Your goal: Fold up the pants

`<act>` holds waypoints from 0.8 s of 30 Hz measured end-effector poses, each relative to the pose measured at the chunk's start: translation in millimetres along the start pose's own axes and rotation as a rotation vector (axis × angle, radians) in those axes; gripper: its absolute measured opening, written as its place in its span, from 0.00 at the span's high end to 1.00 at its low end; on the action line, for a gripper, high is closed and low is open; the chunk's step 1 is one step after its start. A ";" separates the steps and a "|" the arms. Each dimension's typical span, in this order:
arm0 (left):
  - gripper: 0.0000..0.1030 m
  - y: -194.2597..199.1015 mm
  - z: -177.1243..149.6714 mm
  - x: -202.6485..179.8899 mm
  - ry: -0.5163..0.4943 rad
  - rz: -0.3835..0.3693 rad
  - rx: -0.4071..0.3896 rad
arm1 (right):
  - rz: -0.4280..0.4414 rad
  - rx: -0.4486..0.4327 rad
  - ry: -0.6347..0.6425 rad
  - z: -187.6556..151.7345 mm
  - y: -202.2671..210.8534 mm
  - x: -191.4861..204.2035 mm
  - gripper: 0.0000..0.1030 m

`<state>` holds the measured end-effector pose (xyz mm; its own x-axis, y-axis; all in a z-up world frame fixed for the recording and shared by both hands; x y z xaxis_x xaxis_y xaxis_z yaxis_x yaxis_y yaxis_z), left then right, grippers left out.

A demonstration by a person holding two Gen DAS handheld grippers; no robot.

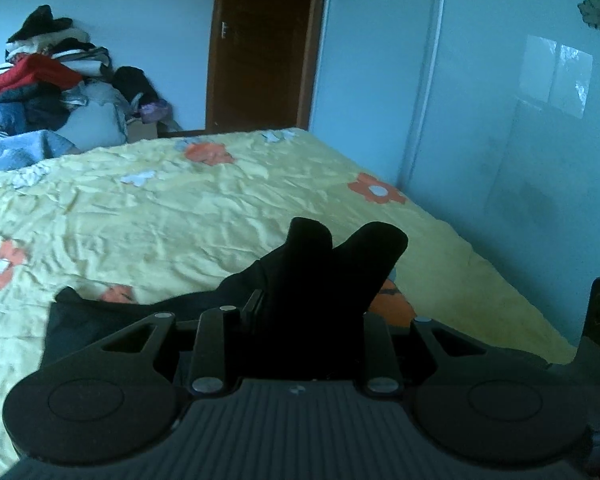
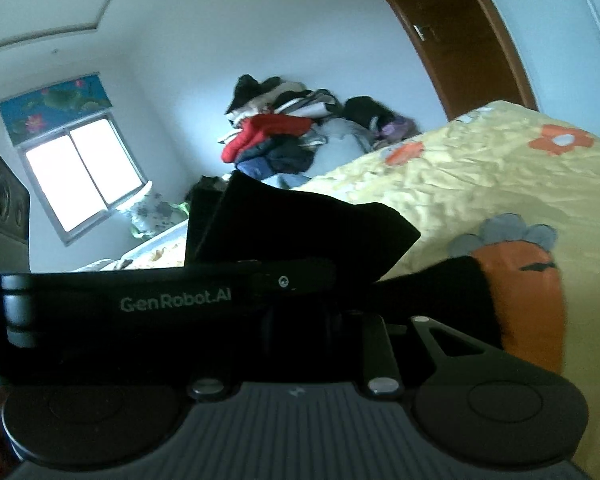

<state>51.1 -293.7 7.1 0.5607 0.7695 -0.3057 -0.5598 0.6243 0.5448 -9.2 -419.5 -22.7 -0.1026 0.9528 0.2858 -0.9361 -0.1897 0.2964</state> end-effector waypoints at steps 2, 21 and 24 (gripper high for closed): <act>0.72 -4.9 -5.3 -6.6 -0.005 -0.003 0.011 | -0.016 0.014 0.002 -3.3 2.4 -5.3 0.77; 0.18 15.6 -32.8 -17.7 -0.080 -0.175 0.112 | -0.321 0.196 0.187 -28.9 47.0 -47.8 0.56; 0.14 34.9 -21.2 4.0 -0.084 -0.124 0.047 | -0.430 0.116 0.175 -13.7 62.3 -58.9 0.54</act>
Point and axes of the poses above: each gripper's, at about its wrist camera, not at the fingertips, and y roughly against the way its jaws point, x to its left, z to its top, the point moved 4 cm from there along -y, roughly the way its jaws point, and after that the axes turned 15 degrees about y, right-handed, at the moved point
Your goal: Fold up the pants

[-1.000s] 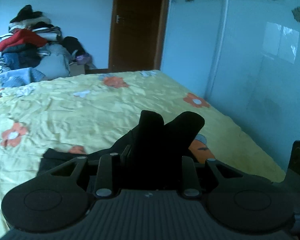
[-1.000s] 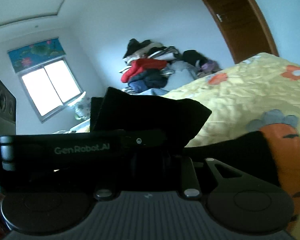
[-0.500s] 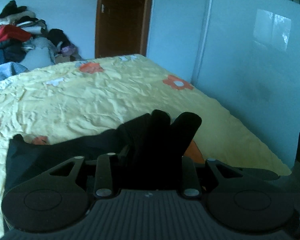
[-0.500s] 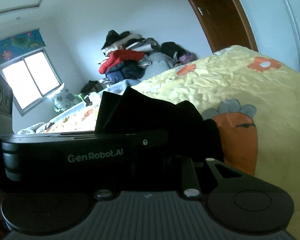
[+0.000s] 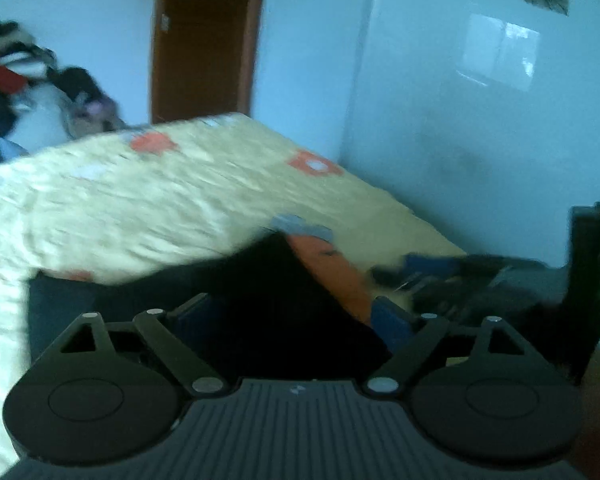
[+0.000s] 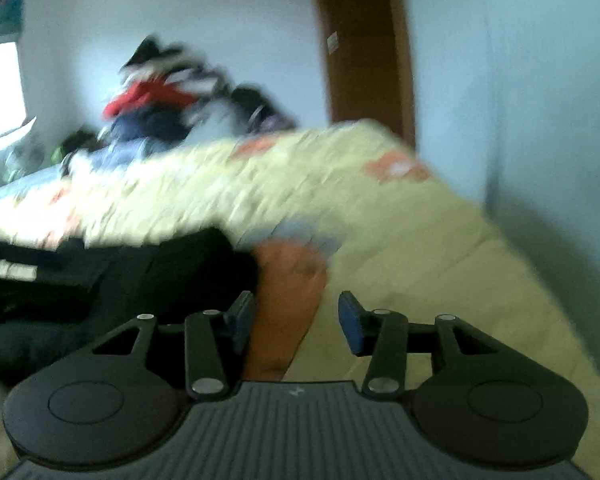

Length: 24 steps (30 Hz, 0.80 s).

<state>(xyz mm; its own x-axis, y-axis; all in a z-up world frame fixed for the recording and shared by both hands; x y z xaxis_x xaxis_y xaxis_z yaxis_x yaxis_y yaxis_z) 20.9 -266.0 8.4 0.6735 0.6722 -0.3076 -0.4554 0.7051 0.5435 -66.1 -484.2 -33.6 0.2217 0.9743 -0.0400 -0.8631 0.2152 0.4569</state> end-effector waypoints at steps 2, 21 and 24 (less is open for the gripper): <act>0.13 11.8 6.3 19.1 0.010 0.060 -0.048 | 0.023 -0.057 -0.041 12.5 2.7 -4.8 0.54; 0.11 18.0 5.1 180.4 0.260 0.271 0.052 | 0.369 0.121 -0.070 6.4 -62.7 3.4 0.23; 0.11 12.9 -6.3 190.1 0.333 0.177 0.111 | 0.499 0.147 -0.086 -1.8 -66.9 7.1 0.24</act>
Point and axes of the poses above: each gripper's, at about its wrist camera, not at the fingertips, and y roughly against the way its jaws point, x to its left, z to its top, the point moved 4 cm from there along -y, roughly the way its jaws point, and after that the axes turned 15 degrees about y, right-handed, at the moved point
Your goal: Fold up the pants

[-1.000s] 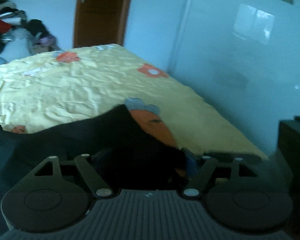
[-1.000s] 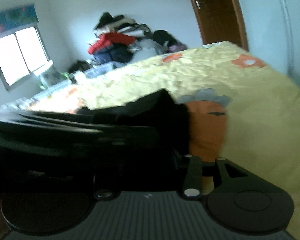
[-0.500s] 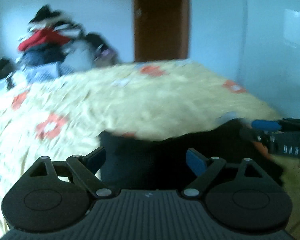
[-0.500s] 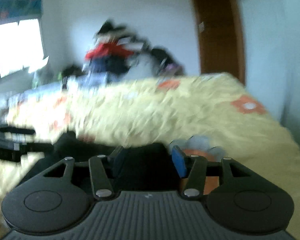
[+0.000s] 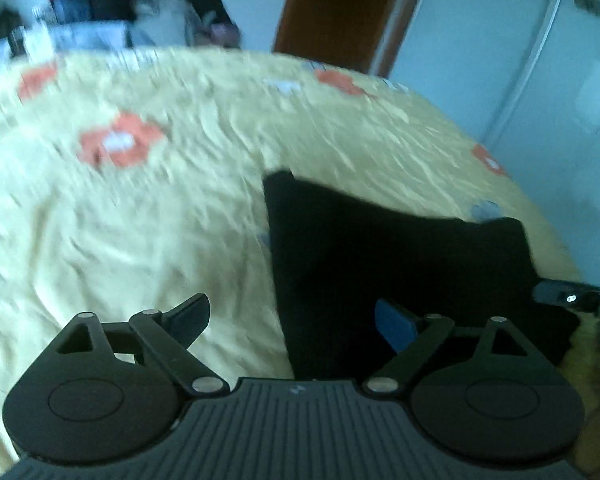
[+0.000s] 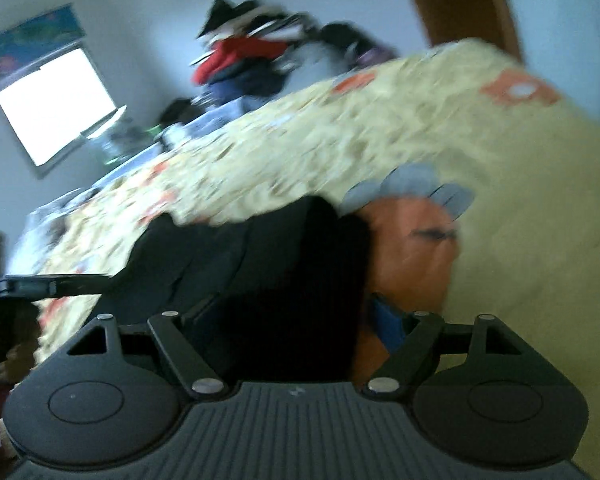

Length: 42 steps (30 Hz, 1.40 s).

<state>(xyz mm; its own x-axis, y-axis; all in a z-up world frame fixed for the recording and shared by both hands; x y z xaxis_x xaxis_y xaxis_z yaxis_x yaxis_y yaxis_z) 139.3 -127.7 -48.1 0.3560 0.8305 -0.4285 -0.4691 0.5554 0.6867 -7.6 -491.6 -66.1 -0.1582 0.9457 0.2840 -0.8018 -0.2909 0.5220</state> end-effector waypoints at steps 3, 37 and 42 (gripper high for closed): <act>0.11 -11.9 -5.7 5.2 0.026 -0.053 0.047 | 0.043 0.005 -0.014 0.5 0.2 1.5 0.23; 0.75 30.9 64.0 66.8 -0.019 0.179 -0.219 | 0.016 -0.079 0.051 81.7 -106.2 96.4 0.75; 0.72 24.4 53.4 90.1 0.001 0.338 -0.219 | -0.279 -0.060 0.233 75.6 -100.6 107.3 0.70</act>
Point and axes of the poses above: each gripper's, at about its wrist camera, not at the fingertips, and y roughly against the way its jaws point, x to its left, z to its top, the point moved 4 cm from there along -y, roughly the way its jaws point, and after that the axes turned 15 degrees about y, right-handed, at the moved point
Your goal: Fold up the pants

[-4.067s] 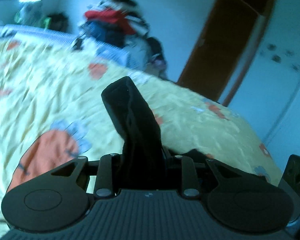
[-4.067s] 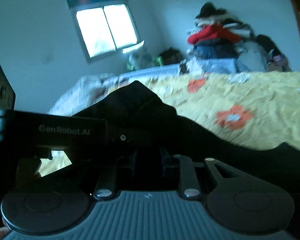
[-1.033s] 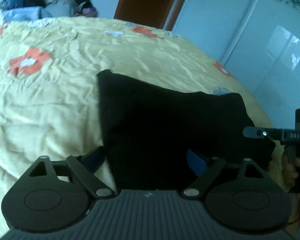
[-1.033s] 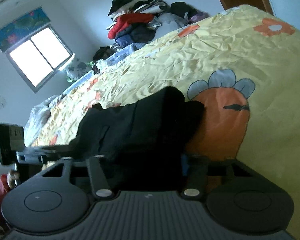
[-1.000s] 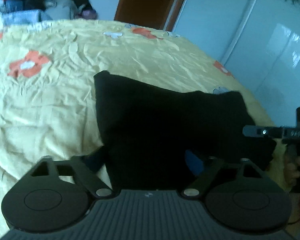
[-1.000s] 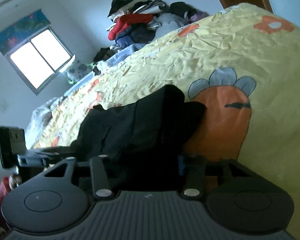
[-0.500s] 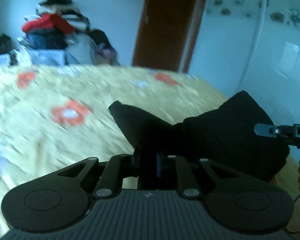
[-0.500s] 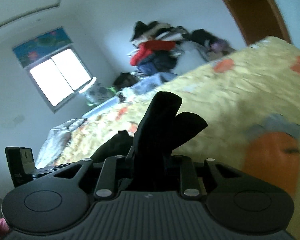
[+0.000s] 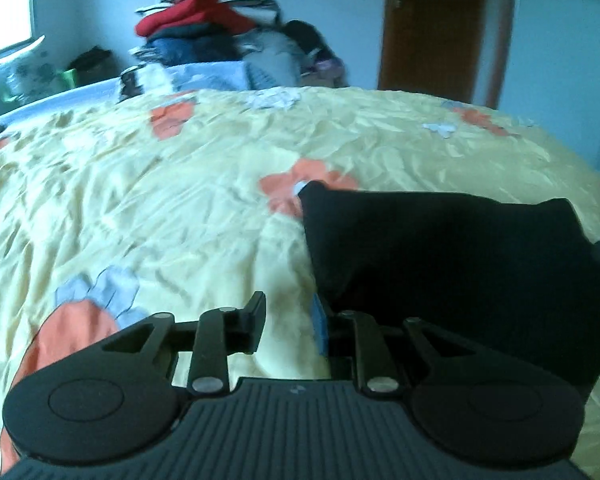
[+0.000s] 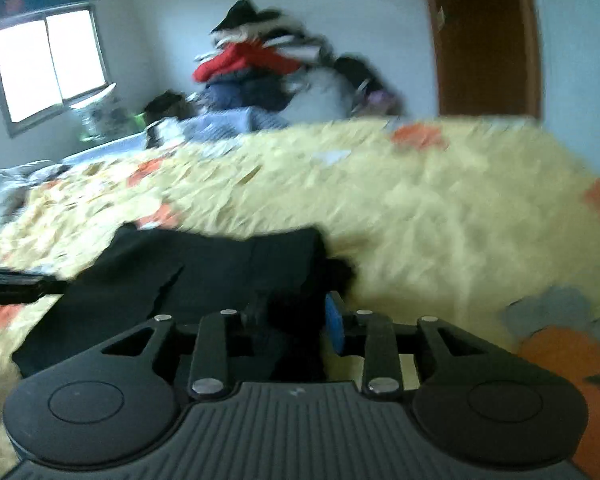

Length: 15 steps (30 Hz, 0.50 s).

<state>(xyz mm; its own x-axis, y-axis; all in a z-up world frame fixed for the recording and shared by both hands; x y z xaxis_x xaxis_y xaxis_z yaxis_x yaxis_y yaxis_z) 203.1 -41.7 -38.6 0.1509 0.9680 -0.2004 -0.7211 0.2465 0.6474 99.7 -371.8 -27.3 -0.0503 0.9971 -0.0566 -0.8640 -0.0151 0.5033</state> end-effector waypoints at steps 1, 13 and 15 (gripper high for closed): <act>0.69 5.3 1.4 0.5 0.017 -0.019 -0.009 | -0.065 -0.029 0.032 5.6 8.6 0.0 0.70; 0.10 -20.5 -20.7 -63.4 -0.129 -0.093 0.046 | 0.102 0.045 0.180 17.7 -69.9 39.0 0.70; 0.08 -18.2 -22.1 -61.7 -0.122 -0.074 0.025 | 0.113 0.055 0.116 17.1 -62.5 32.7 0.70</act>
<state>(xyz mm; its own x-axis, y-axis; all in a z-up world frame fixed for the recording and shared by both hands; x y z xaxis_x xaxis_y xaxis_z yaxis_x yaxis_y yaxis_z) 191.9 -107.0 -54.2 0.2851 0.9453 -0.1584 -0.6880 0.3169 0.6528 160.7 -337.0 -45.9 -0.2060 0.9740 -0.0942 -0.8211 -0.1197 0.5581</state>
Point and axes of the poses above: each gripper's, at about its wrist camera, not at the fingertips, and y roughly against the way its jaws point, x to its left, z to its top, the point moved 4 cm from there along -y, roughly the way its jaws point, and after that the axes turned 15 degrees about y, right-handed, at the moved point
